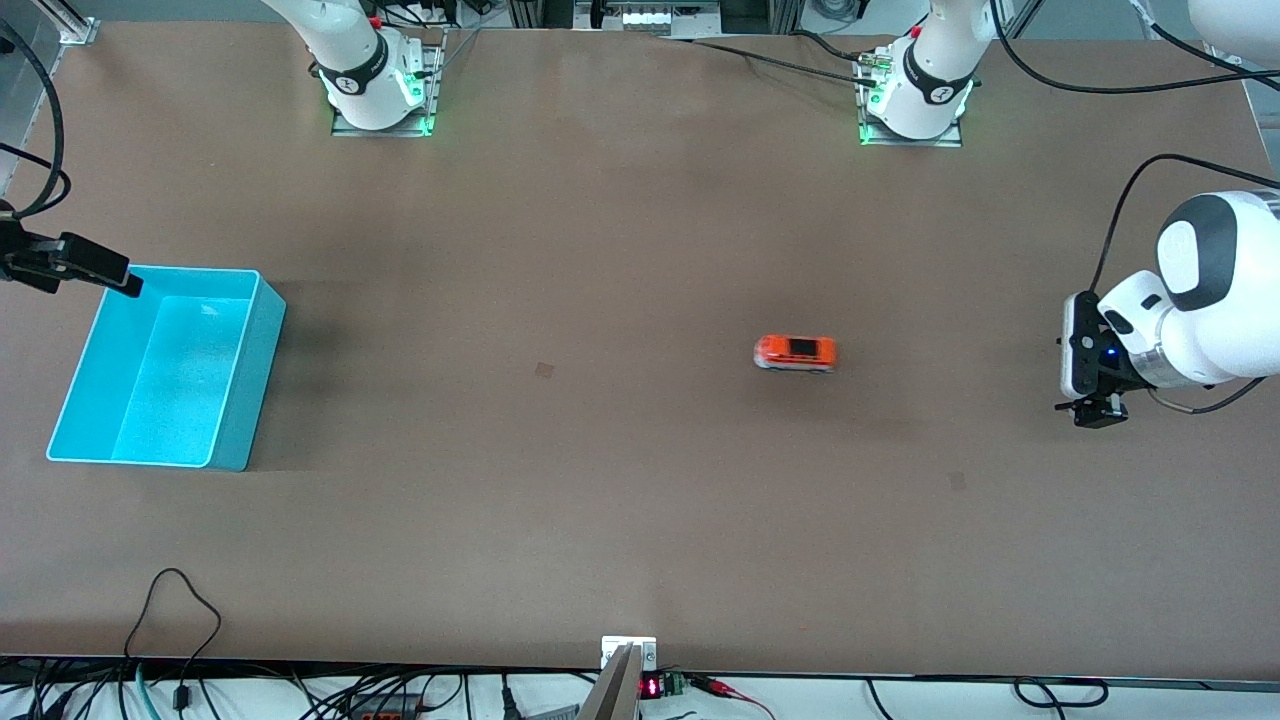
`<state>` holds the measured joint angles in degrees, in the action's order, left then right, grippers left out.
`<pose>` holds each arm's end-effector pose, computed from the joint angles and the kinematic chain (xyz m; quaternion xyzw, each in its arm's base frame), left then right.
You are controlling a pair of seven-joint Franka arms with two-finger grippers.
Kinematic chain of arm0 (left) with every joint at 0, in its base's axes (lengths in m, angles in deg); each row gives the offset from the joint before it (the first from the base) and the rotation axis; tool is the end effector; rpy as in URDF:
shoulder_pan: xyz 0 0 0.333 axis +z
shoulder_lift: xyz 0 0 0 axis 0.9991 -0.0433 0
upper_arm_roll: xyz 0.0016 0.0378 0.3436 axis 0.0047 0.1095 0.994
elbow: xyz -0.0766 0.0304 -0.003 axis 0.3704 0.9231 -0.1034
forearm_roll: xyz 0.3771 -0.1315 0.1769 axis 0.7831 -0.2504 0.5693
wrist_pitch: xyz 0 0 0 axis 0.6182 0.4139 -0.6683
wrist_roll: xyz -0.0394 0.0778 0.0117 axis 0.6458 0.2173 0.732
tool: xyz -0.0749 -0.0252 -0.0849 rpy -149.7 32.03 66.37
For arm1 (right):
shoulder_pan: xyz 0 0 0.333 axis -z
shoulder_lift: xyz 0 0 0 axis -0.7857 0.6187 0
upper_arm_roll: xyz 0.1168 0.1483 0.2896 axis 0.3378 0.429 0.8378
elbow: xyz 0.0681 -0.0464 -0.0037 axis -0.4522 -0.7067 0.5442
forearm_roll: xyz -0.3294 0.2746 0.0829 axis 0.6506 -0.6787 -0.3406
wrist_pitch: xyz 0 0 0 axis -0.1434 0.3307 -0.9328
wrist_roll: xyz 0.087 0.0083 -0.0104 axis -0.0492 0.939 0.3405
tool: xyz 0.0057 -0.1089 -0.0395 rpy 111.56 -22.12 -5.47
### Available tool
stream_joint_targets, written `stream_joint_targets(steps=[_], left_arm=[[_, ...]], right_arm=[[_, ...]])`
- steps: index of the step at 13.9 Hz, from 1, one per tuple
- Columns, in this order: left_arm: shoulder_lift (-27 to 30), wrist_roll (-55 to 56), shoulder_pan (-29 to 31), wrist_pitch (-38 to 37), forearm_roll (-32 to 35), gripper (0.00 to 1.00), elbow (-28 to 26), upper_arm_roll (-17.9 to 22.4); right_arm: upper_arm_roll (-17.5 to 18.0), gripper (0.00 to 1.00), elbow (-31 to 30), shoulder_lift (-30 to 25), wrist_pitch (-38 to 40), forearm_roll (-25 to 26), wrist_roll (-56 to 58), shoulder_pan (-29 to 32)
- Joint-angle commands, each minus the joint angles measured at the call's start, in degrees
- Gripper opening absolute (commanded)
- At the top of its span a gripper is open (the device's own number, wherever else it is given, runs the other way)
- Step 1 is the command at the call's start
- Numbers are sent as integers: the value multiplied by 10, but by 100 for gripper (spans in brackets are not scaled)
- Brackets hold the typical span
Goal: Wind up bus and store in blue box
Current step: 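Raise the left gripper while the bus rolls toward the cyan box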
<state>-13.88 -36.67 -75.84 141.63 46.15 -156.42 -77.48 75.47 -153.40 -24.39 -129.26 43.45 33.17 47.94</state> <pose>0.6796 0.0635 0.3652 0.6840 -0.7261 -0.0176 0.0685 0.6480 -0.0517 0.6045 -0.9991 0.0323 0.0147 0.0229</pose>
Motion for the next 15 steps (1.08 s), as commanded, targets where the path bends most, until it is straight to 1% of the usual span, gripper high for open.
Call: stream_joint_targets(steps=[1,4,6,8,12,15], left_arm=[[-11,61,-11,-11,-20,100,29,-1],[-7,147,-32,-17,-14,100,55,0],[-9,206,-32,-40,-20,100,72,0],[-10,292,-33,-43,-19,100,88,0],[-8,418,-32,-44,-19,100,112,0],[-4,520,-31,-45,-19,100,130,5]], right_arm=[[0,100,7,3,-1,-10,2,3],[0,100,7,3,-1,-10,2,2],[0,100,7,3,-1,-10,2,2],[0,100,7,8,-2,-9,3,2],[3,100,7,13,-2,-2,2,-4],[3,100,4,38,7,-7,4,-4]])
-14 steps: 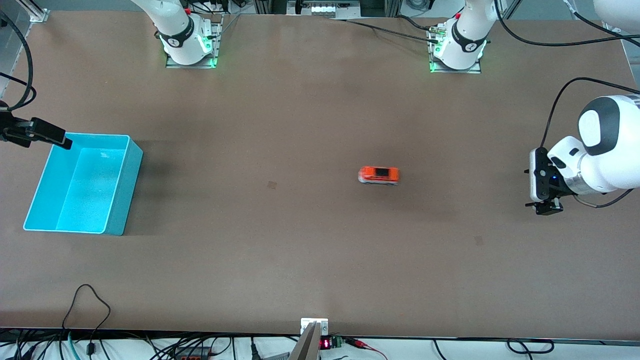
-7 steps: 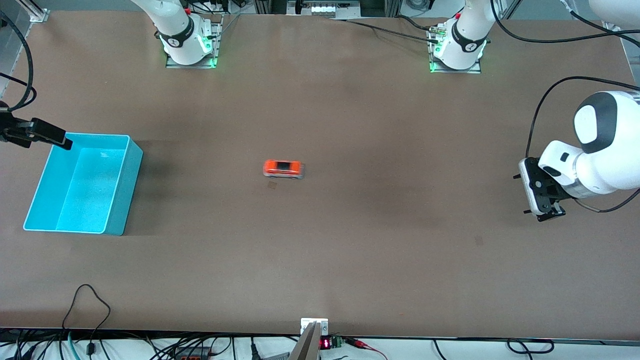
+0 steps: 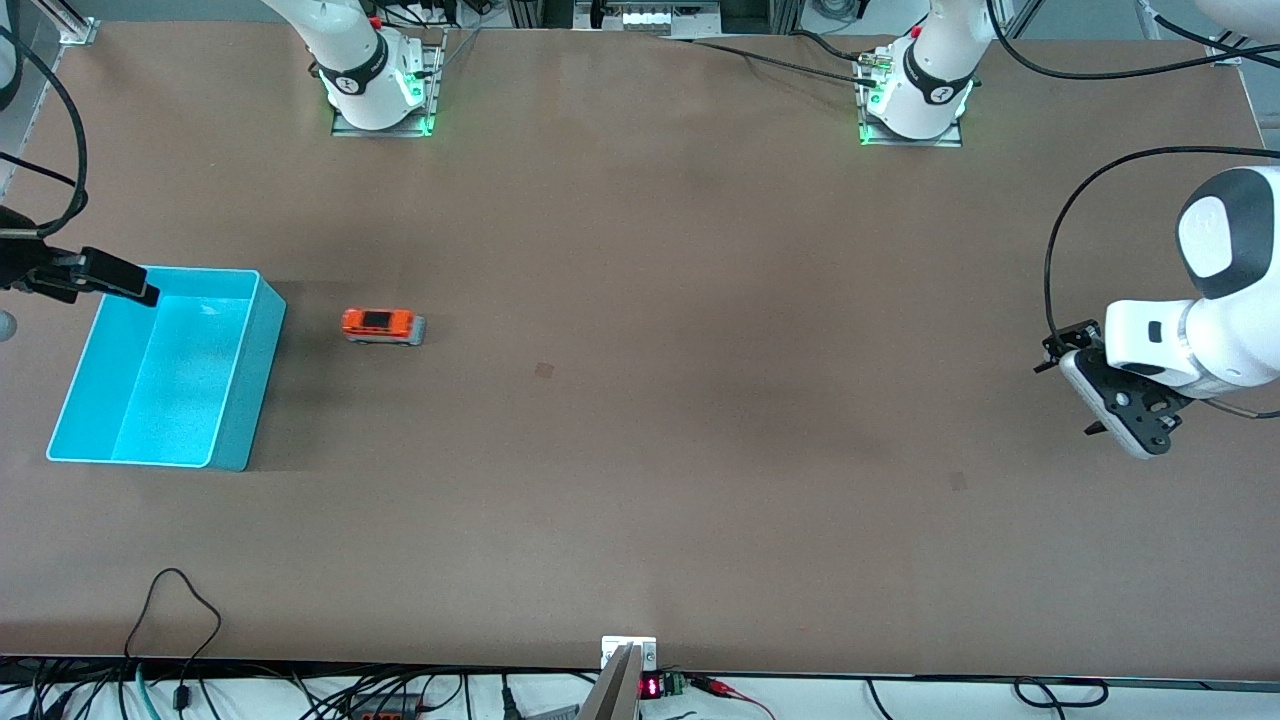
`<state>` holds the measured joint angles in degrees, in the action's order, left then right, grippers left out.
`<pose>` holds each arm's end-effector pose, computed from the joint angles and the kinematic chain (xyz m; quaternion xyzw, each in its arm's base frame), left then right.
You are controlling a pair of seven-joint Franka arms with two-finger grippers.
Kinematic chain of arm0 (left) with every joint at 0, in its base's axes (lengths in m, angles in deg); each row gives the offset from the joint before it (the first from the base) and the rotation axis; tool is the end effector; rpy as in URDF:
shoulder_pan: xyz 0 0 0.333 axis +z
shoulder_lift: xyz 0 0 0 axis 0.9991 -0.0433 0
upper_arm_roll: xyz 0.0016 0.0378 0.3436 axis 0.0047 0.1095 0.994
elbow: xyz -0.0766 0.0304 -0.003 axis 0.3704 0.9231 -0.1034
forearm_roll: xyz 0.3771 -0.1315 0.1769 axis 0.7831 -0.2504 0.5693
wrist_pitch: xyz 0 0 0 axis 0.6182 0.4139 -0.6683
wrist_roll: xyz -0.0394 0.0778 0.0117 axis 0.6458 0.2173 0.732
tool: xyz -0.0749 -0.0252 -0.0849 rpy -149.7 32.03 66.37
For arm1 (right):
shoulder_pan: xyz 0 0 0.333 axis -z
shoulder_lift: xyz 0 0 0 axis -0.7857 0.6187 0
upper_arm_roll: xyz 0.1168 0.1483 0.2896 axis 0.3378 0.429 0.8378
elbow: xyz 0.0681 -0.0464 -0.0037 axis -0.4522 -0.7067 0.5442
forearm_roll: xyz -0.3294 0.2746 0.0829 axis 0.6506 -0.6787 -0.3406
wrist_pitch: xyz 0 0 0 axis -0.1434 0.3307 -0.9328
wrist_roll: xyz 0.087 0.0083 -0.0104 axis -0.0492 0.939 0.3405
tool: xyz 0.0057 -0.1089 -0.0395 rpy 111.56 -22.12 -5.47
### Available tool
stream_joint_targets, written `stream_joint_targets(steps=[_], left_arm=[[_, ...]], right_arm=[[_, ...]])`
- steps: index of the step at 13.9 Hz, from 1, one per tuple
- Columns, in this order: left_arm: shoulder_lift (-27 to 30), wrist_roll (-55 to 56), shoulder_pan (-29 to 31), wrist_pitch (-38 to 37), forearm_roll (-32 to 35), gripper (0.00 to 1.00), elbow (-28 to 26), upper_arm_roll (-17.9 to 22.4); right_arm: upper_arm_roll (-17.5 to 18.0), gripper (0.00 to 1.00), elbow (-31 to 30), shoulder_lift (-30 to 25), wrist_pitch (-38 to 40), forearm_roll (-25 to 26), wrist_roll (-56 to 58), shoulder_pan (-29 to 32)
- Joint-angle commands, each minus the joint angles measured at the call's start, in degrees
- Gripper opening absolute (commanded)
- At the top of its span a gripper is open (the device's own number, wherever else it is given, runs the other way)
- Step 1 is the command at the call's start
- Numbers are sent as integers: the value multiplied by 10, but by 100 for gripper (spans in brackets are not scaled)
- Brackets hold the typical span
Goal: Wind up bus and store in blue box
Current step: 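Raise the left gripper while the bus rolls toward the cyan box, then reach the right gripper over the stopped bus beside the box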
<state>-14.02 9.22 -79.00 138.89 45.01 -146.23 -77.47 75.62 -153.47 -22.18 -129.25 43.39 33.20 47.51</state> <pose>0.7159 0.0291 0.4495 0.9047 -0.4243 0.0166 0.0343 0.6583 -0.0444 0.5788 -0.9988 0.0275 0.0347 0.0216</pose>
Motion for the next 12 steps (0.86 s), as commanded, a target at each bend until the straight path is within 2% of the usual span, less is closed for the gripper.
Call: stream_joint_targets(steps=[1,7,10,12], left_arm=[[2,103,0,-18,-7,100,32,6],[26,296,-4,-18,-2,100,42,10],[39,405,-57,-64,-3,100,76,66],[40,475,-69,-108,-5,100,104,81]], right_arm=[[2,100,3,16,7,-7,7,1],[3,100,-3,24,10,-10,90,1],[3,100,-31,22,11,-11,90,-11],[3,100,-45,20,7,-11,91,-11]])
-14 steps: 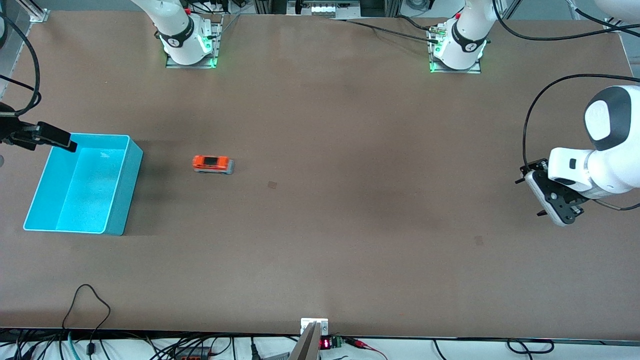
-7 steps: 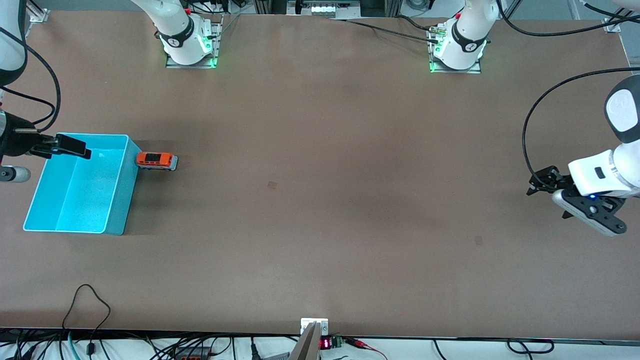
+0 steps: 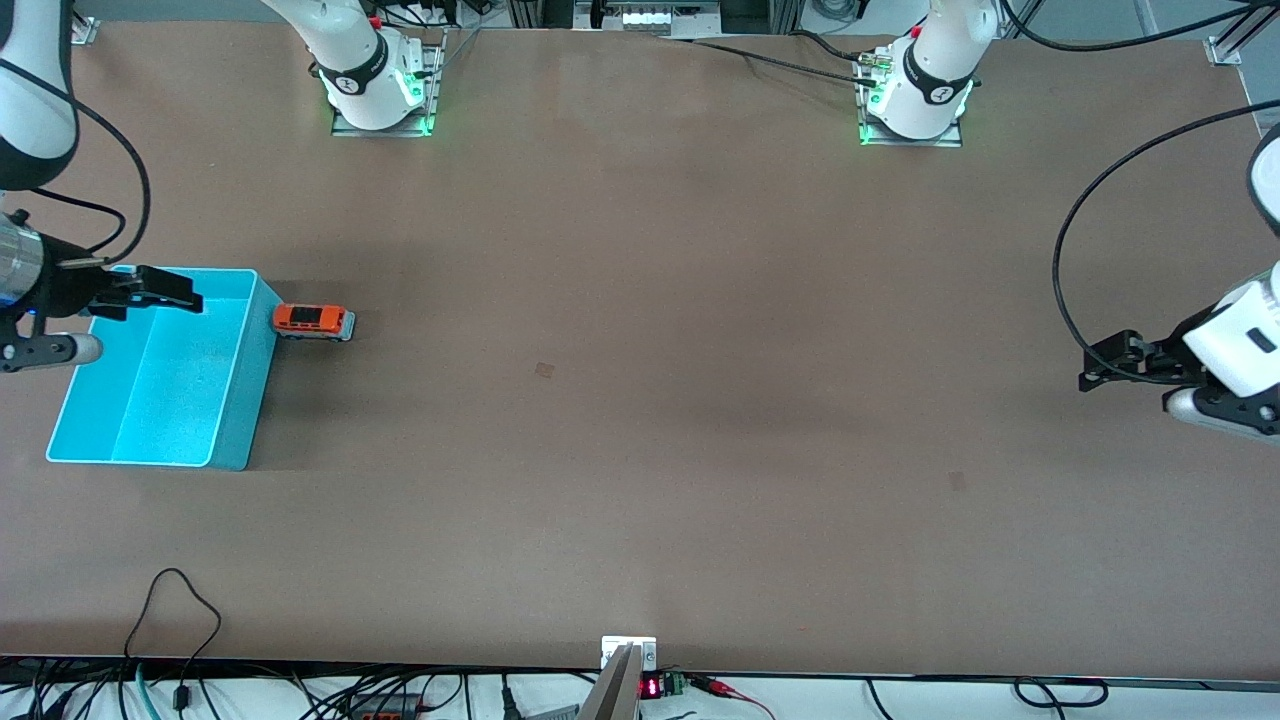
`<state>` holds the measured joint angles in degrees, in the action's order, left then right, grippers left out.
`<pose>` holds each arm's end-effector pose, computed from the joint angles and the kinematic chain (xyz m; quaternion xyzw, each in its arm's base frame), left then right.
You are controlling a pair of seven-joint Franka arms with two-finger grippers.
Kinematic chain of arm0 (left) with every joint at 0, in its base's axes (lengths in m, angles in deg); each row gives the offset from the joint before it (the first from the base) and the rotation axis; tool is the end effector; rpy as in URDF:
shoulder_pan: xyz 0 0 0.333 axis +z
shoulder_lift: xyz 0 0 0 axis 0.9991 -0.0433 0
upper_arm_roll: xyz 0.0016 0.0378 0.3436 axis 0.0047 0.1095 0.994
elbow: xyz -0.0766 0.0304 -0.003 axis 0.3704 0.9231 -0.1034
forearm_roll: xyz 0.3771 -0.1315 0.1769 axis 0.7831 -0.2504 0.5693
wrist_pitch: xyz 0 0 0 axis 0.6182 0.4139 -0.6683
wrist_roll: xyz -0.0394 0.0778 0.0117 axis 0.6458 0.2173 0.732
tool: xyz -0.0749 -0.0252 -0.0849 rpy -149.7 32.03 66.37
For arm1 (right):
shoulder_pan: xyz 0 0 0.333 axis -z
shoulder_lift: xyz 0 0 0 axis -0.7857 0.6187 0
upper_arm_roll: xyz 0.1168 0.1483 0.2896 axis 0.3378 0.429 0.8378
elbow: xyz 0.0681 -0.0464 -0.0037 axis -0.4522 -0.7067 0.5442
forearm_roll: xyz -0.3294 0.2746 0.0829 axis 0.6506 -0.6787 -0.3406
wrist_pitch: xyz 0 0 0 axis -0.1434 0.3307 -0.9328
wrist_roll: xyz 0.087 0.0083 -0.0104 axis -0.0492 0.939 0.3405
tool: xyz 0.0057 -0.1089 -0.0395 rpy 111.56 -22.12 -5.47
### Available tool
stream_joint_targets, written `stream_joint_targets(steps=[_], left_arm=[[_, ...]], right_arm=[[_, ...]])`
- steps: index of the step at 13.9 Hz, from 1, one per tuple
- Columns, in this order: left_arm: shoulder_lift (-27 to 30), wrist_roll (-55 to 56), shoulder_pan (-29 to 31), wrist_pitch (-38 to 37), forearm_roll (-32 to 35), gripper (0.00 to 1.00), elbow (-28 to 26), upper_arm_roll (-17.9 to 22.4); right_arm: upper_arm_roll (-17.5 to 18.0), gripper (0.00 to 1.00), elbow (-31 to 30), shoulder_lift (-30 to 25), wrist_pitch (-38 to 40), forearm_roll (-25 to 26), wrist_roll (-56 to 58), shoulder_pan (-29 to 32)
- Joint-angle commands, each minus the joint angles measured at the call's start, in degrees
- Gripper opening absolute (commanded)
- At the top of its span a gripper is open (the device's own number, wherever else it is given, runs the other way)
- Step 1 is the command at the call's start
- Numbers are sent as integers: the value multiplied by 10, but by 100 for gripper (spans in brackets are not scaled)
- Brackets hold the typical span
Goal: Wind up bus and store in blue box
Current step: 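Reach the right gripper over the stopped bus beside the box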
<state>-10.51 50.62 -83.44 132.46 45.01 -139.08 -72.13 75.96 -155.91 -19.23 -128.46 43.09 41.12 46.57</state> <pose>0.7104 0.0320 0.5472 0.9963 -0.0749 0.0372 0.0174 0.6642 -0.0287 0.5223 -0.9945 -0.0505 0.0866 0.0292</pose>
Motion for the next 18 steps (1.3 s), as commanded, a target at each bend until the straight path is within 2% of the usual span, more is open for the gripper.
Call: stream_joint_targets(steps=[1,2,4,6,8,10,13,15,18], left_arm=[[11,82,-32,-58,-8,100,34,37],[22,106,-47,-65,-8,100,33,53],[42,125,-47,-64,-14,100,20,57],[78,131,-44,-64,-20,100,-30,55],[103,128,-39,-57,-27,100,-72,52],[104,143,-39,-63,-28,100,-70,45],[105,160,-38,-64,-27,100,-68,40],[115,157,-38,-64,-26,100,-75,42],[145,144,-38,-43,-18,100,-118,41]], right_arm=[[0,100,-23,-9,-2,-8,12,-1],[-1,100,-36,-13,-8,-9,13,-5],[1,100,-82,-27,-39,-8,14,-12],[4,100,-122,-37,-62,-8,19,-18],[36,100,-191,-62,-118,-3,23,-11],[55,100,-270,-92,-183,0,44,8],[93,100,-338,-96,-239,2,190,60],[94,100,-373,-91,-296,2,333,76],[94,100,-421,-87,-365,3,430,87]])
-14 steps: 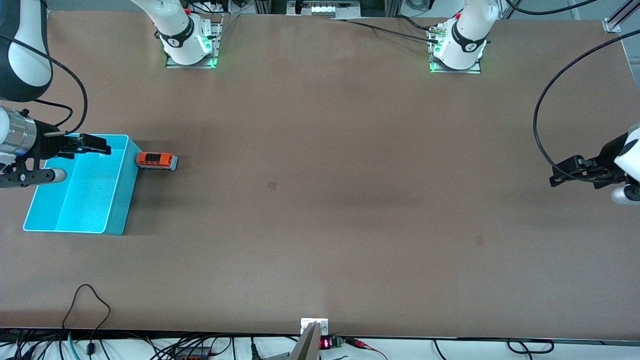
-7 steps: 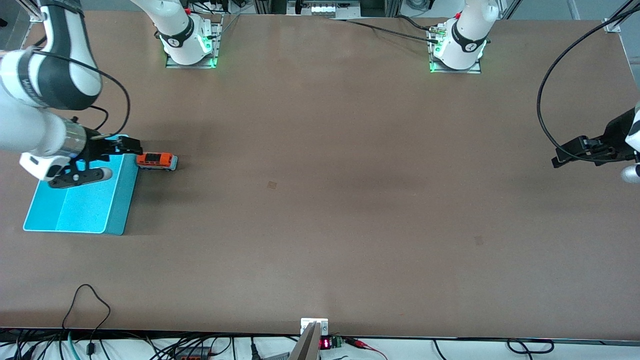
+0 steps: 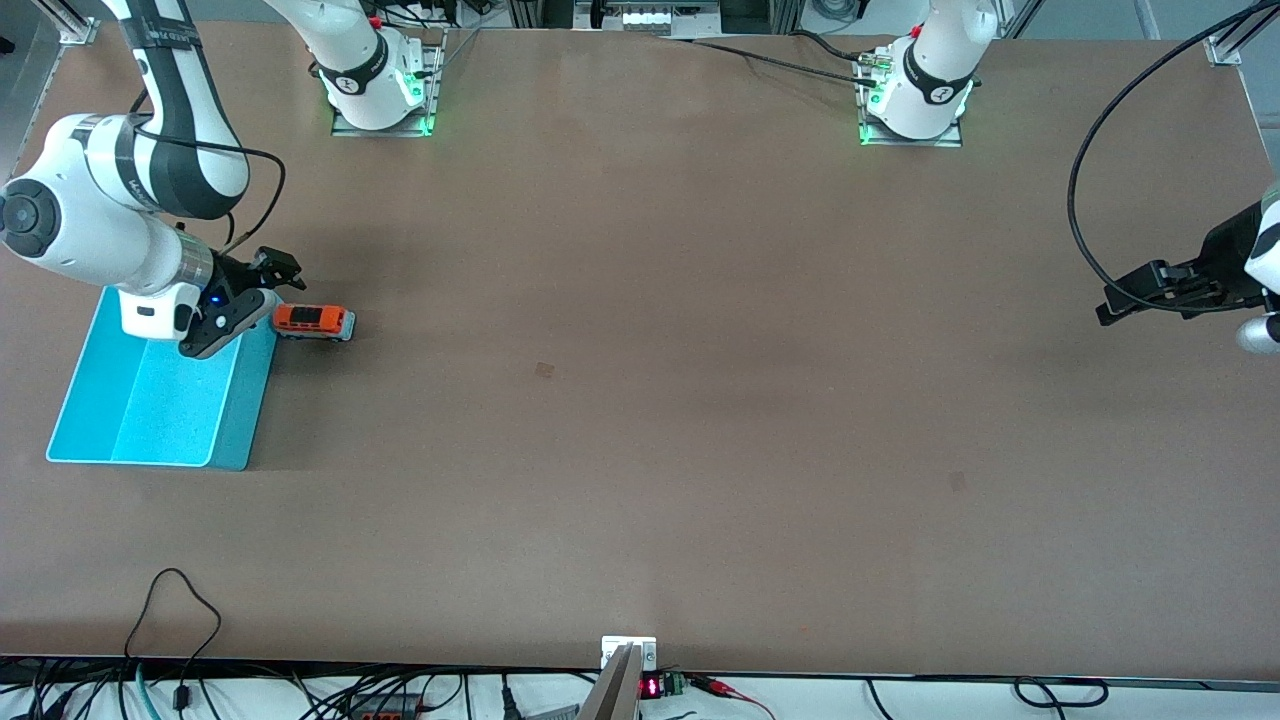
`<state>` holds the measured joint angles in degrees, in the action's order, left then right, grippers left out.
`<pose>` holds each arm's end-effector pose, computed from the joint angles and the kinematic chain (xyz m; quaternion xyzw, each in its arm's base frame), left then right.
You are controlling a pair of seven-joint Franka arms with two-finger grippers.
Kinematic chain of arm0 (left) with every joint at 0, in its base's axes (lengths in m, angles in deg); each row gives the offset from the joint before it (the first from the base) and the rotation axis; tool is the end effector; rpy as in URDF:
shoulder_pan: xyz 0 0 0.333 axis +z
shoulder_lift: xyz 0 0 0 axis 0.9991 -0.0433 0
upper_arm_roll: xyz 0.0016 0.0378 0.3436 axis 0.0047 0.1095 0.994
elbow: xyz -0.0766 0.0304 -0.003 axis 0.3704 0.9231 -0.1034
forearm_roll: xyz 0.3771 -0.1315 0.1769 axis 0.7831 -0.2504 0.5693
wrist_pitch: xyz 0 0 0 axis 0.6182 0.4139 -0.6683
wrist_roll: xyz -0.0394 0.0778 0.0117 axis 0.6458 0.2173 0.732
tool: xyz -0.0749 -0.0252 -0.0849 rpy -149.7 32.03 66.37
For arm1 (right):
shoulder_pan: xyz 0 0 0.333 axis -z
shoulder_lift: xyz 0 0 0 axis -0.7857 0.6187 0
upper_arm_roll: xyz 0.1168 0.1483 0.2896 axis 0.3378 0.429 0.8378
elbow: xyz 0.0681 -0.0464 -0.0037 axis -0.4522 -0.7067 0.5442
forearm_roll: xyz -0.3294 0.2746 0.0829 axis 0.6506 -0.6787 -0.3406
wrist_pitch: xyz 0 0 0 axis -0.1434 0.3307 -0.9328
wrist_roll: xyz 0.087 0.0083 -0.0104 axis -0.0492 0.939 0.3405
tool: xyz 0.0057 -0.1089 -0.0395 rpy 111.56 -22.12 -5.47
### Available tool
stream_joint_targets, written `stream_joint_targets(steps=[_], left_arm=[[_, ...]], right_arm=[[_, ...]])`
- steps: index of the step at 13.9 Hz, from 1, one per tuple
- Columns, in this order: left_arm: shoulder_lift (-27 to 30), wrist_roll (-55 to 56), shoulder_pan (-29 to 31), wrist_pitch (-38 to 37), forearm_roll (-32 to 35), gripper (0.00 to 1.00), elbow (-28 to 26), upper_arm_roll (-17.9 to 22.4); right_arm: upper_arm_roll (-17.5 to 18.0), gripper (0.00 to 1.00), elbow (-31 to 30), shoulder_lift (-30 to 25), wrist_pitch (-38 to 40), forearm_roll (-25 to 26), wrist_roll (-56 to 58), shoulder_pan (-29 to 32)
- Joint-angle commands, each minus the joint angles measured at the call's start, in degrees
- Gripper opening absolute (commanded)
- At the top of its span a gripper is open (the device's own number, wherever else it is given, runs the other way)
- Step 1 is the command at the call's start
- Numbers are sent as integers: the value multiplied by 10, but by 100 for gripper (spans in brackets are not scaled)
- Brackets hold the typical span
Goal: Wind up bus and store in blue box
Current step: 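Reach the right gripper over the stopped bus beside the box, then lower the right gripper and grasp the orange bus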
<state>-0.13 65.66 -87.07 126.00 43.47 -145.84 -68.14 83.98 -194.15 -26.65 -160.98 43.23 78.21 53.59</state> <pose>0.6449 0.0259 0.5975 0.9978 0.0581 0.0099 0.0295 0.5654 -0.0272 0.3169 -0.9314 -0.3547 0.0571 0.0578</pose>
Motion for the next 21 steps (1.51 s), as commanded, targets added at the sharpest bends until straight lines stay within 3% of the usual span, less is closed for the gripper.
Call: stream_joint_targets(steps=[1,6,9,18,19,21], left_arm=[[41,-1,-3,23,-3,100,-57,0],[40,-10,-4,17,-2,100,-54,-1],[32,-17,-4,15,1,100,-37,0],[33,-15,-3,-5,3,100,-30,3],[32,-16,-2,-5,3,100,-32,5],[33,-16,0,-7,2,100,-32,5]], right_arm=[[14,100,-51,-11,-63,2,98,18],[17,100,-108,18,-174,8,256,21],[25,100,-138,33,-245,9,278,24],[30,100,-138,89,-317,17,337,40],[30,94,-138,92,-320,17,337,40],[30,31,-137,93,-320,17,337,39]])
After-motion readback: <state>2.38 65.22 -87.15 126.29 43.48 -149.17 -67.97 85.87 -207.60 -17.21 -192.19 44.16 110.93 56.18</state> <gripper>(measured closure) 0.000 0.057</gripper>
